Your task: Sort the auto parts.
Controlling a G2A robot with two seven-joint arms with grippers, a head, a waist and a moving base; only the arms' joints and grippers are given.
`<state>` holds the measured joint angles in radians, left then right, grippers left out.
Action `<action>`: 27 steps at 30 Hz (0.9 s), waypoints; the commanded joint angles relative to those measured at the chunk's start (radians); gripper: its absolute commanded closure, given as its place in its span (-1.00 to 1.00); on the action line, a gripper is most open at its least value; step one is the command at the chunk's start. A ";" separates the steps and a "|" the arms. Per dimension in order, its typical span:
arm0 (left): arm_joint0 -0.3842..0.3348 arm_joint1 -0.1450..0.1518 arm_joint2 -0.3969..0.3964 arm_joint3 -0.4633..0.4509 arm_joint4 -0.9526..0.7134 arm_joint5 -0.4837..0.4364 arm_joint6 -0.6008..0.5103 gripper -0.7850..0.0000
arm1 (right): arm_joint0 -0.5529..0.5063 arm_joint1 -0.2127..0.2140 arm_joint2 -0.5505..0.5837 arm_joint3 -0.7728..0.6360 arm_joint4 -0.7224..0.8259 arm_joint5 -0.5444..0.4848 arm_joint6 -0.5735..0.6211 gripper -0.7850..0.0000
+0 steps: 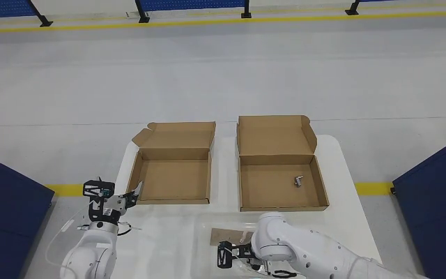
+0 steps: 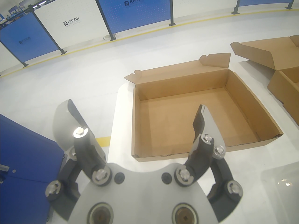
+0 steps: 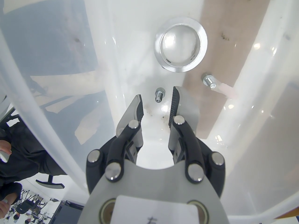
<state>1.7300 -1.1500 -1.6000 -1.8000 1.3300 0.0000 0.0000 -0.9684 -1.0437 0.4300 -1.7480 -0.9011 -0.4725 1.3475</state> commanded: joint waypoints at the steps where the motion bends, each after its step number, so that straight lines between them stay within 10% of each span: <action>1: 0.000 0.000 0.000 0.000 0.000 0.000 0.000 -1.00 | 0.001 -0.001 0.000 0.005 0.001 -0.002 -0.003 0.55; 11: 0.000 0.000 0.000 0.000 0.000 0.000 0.000 -1.00 | 0.010 -0.012 -0.006 0.040 0.006 -0.009 -0.026 1.00; 27: 0.000 0.000 0.000 0.000 0.000 0.000 0.000 -1.00 | -0.017 0.016 0.045 -0.069 -0.002 -0.004 -0.004 1.00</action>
<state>1.7300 -1.1500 -1.6000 -1.8000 1.3300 0.0000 0.0000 -0.9861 -1.0272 0.4759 -1.8180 -0.9030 -0.4769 1.3437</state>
